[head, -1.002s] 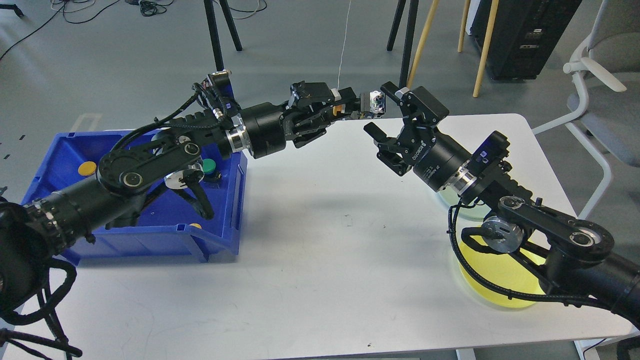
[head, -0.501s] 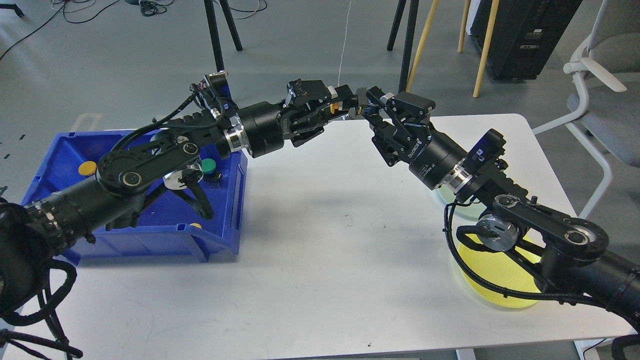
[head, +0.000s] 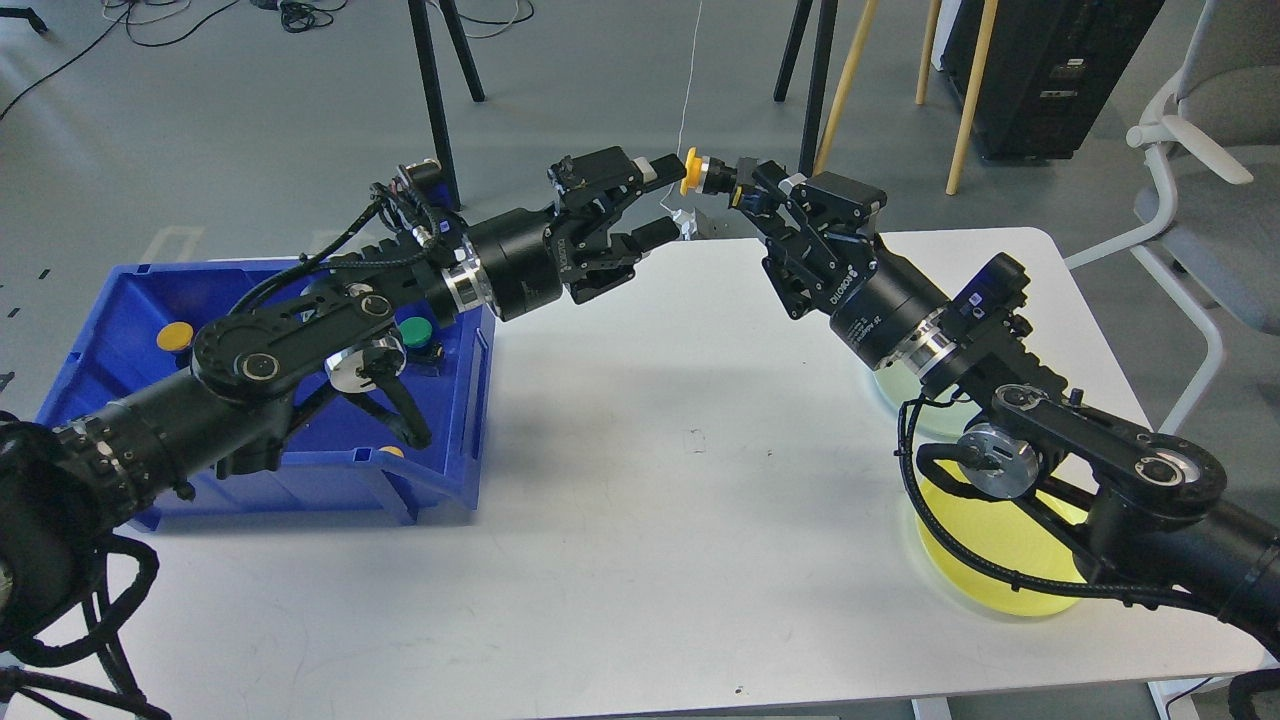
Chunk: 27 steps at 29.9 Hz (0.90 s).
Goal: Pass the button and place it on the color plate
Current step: 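Carry the button with the right gripper and release onto yellow plate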
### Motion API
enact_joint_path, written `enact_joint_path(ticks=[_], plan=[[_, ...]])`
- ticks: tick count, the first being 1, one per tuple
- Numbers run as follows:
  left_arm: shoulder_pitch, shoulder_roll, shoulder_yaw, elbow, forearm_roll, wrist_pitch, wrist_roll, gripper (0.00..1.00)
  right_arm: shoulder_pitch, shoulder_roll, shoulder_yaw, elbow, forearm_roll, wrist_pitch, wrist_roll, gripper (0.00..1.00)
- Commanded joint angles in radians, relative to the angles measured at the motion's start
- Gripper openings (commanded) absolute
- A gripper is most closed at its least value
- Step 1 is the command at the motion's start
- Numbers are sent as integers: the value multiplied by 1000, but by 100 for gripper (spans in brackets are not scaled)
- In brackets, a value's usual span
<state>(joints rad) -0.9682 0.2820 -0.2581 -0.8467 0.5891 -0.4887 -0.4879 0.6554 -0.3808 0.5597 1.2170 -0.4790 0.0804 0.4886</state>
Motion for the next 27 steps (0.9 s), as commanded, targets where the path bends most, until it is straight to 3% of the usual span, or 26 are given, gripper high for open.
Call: enact_joint_path(ticks=[1, 7, 11, 15, 20, 23, 27], plan=[[2, 0, -1, 9, 0, 0, -1, 94, -72, -30, 70, 35, 43, -45, 0, 0], [31, 58, -65, 9, -8, 0, -1, 94, -509, -105, 406, 217, 474, -132, 0, 0], [25, 135, -86, 3, -8, 0, -1, 94, -756, -156, 508, 315, 692, -215, -48, 0], [-15, 222, -70, -27, 33, 0, -1, 99, -899, -207, 514, 369, 761, -225, -54, 0], [-144, 402, 29, -84, 424, 0, -1, 99, -951, -207, 502, 369, 792, -217, -91, 1], [-228, 440, 149, -72, 703, 0, -1, 99, -950, -194, 497, 371, 792, -214, -107, 16], [-236, 467, 220, -49, 1027, 0, -1, 99, -942, -187, 494, 369, 792, -206, -134, 42]])
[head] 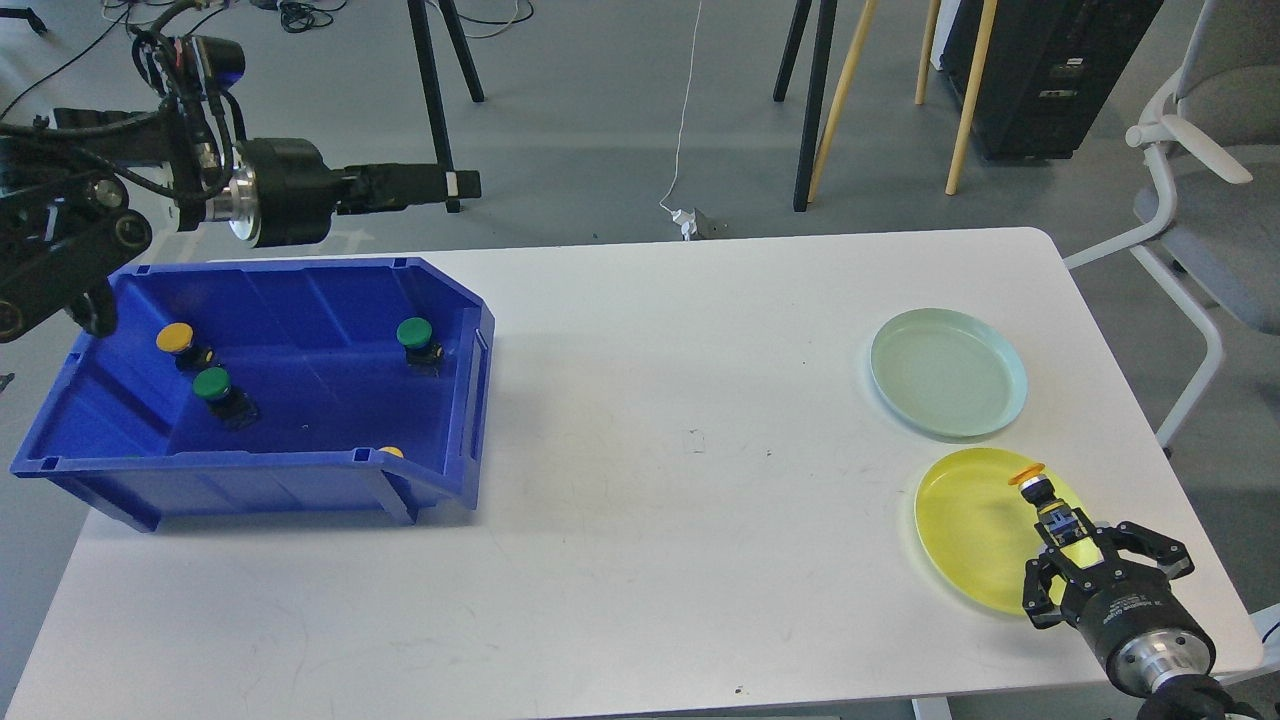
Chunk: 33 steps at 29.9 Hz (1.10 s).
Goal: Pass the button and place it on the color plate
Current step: 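Carry the button with the right gripper and release onto yellow plate, then grasp a green button in the bin with the left gripper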
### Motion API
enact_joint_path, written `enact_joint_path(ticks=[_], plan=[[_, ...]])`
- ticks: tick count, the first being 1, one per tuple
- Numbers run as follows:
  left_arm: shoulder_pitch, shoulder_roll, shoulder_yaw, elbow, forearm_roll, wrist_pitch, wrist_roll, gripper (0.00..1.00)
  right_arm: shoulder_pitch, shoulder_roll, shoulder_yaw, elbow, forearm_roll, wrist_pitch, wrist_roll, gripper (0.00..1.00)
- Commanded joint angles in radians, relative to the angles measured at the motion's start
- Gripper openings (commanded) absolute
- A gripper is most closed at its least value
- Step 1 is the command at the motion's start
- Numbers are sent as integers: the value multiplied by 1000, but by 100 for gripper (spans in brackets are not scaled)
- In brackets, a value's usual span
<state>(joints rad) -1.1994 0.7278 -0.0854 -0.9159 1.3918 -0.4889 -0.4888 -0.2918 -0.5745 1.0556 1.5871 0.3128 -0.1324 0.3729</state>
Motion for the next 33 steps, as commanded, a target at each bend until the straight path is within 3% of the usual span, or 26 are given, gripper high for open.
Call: enact_joint_path(ticks=[1, 5, 6, 9, 19, 33], plan=[[1, 24, 55, 35, 280, 0, 0, 99, 6, 7, -2, 1, 0, 7, -23, 50], [24, 22, 96, 133, 391, 0, 0, 98, 9, 7, 10, 2, 0, 45, -25, 94], [34, 19, 107, 150, 391, 0, 0, 98, 11, 7, 17, 2, 0, 71, -25, 96], [55, 12, 139, 193, 400, 0, 0, 98, 46, -1, 43, 2, 0, 126, -25, 96], [112, -65, 237, 383, 392, 0, 0, 98, 224, -13, 127, -3, -8, 132, -71, 97], [175, -140, 248, 537, 398, 3, 0, 97, 229, -12, 129, 1, -8, 160, -69, 98]])
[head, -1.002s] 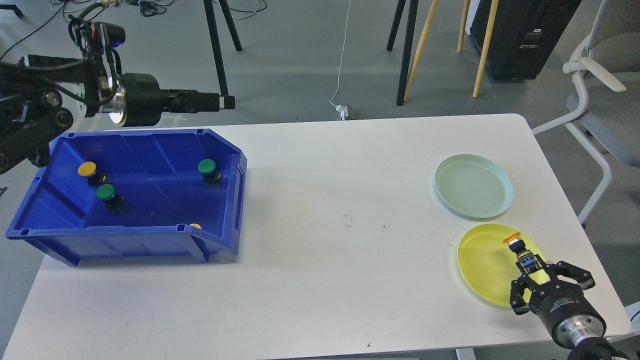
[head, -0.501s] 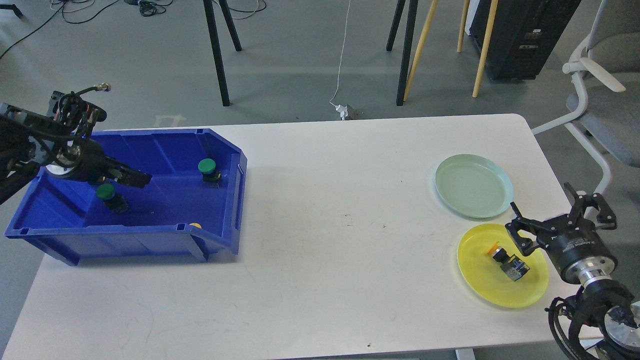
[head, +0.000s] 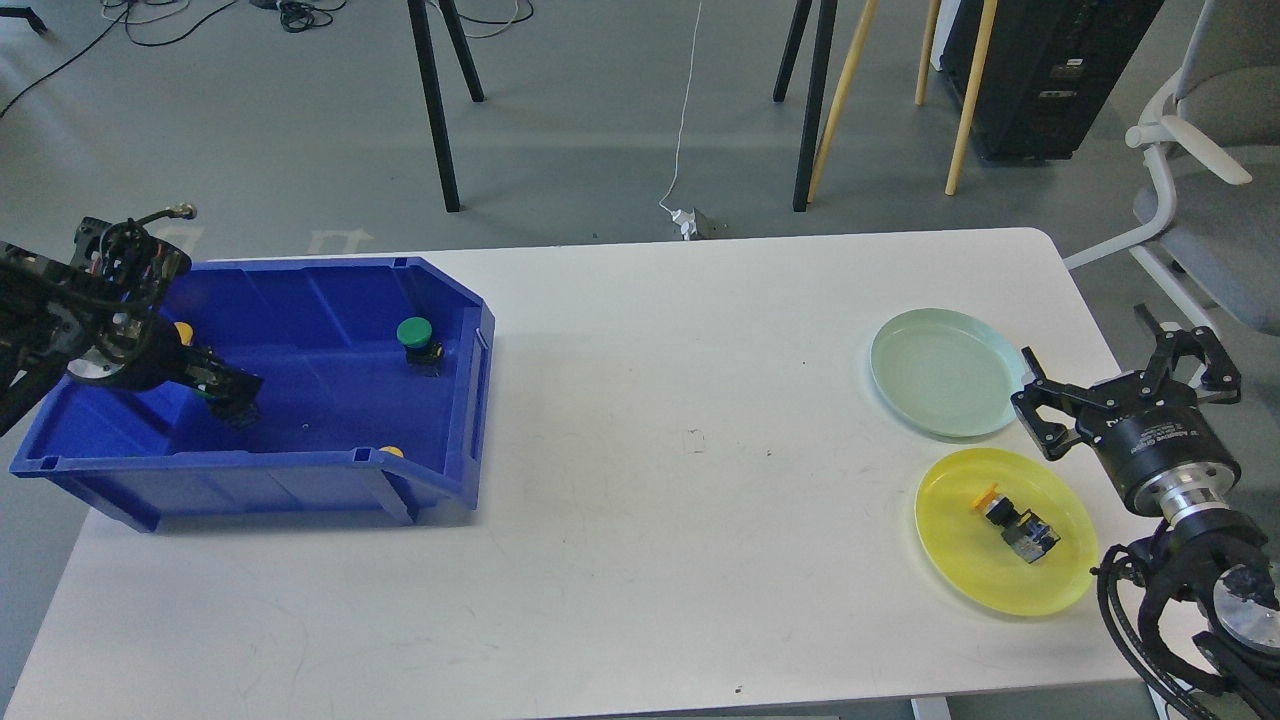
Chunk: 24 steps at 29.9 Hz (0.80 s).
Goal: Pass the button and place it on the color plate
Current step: 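Grasp a green button in the bin with the left gripper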
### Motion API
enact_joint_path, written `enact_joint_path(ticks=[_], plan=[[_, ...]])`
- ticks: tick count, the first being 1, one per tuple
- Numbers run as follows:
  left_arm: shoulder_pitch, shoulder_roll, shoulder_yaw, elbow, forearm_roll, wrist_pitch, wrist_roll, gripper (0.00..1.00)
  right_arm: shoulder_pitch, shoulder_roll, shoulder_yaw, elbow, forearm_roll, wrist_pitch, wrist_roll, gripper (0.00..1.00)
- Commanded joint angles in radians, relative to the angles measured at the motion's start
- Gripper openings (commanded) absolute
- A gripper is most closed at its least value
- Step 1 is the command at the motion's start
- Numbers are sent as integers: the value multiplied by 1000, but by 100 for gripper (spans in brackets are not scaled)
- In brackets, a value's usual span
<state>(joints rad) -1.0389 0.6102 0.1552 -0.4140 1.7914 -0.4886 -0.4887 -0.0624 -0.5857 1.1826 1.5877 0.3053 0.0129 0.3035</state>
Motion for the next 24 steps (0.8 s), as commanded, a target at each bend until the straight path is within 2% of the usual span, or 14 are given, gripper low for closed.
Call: enact_joint_path(ticks=[1, 13, 24], plan=[[14, -27, 9, 43, -1, 10, 0, 97, -1, 0, 2, 0, 0, 21, 2, 98], [36, -81, 18, 150, -6, 87, 0, 97, -10, 4, 0, 3, 0, 36, 6, 98], [59, -89, 18, 156, -3, 91, 0, 91, -13, 4, 2, 2, 0, 41, 8, 98]])
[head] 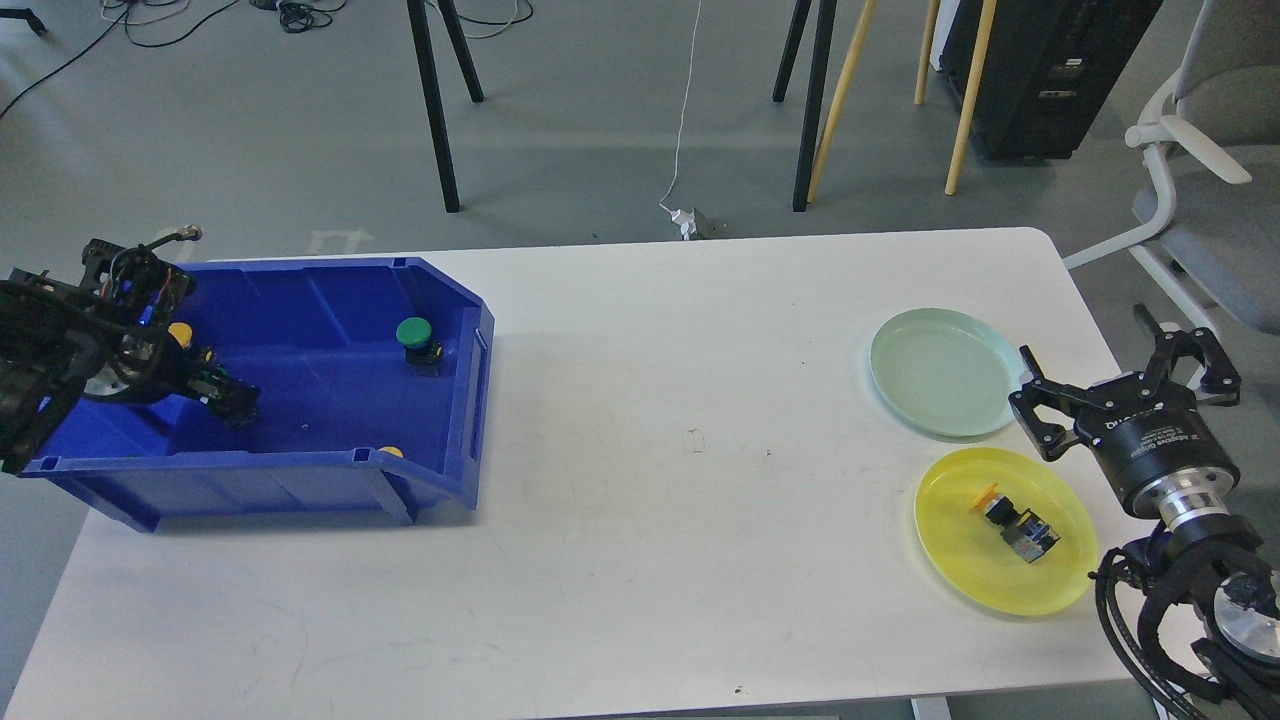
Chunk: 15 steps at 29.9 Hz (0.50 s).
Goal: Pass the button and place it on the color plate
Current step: 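Grasp a green button in the bin with the left gripper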
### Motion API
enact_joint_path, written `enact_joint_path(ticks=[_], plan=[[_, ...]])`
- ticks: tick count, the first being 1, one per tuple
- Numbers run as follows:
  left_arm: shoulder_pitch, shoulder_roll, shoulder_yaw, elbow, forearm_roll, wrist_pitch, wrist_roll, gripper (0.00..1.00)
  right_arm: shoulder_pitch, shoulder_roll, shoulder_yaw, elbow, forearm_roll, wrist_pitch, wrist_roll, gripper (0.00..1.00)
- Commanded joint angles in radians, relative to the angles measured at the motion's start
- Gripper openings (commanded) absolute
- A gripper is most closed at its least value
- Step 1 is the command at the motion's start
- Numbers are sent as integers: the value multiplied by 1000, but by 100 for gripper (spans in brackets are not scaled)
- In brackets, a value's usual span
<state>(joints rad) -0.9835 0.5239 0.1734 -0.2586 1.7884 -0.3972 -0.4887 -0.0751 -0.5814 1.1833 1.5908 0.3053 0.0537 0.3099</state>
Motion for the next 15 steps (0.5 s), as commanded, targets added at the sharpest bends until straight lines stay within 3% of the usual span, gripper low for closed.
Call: enact_joint_path(ticks=[1, 8, 13, 14, 15], plan=[[3, -2, 0, 1, 0, 0, 0, 89, 0, 0, 1, -2, 0, 0, 1, 98], [3, -8, 0, 1, 0, 1, 0, 70, -2, 0, -1, -2, 0, 0, 3, 98], [6, -8, 2, 1, 2, 4, 0, 66, -3, 0, -1, -2, 0, 0, 3, 98], [6, -8, 2, 1, 2, 6, 0, 64, -3, 0, -1, -2, 0, 0, 3, 98], [8, -8, 2, 1, 2, 9, 0, 55, -3, 0, -1, -2, 0, 0, 3, 98]])
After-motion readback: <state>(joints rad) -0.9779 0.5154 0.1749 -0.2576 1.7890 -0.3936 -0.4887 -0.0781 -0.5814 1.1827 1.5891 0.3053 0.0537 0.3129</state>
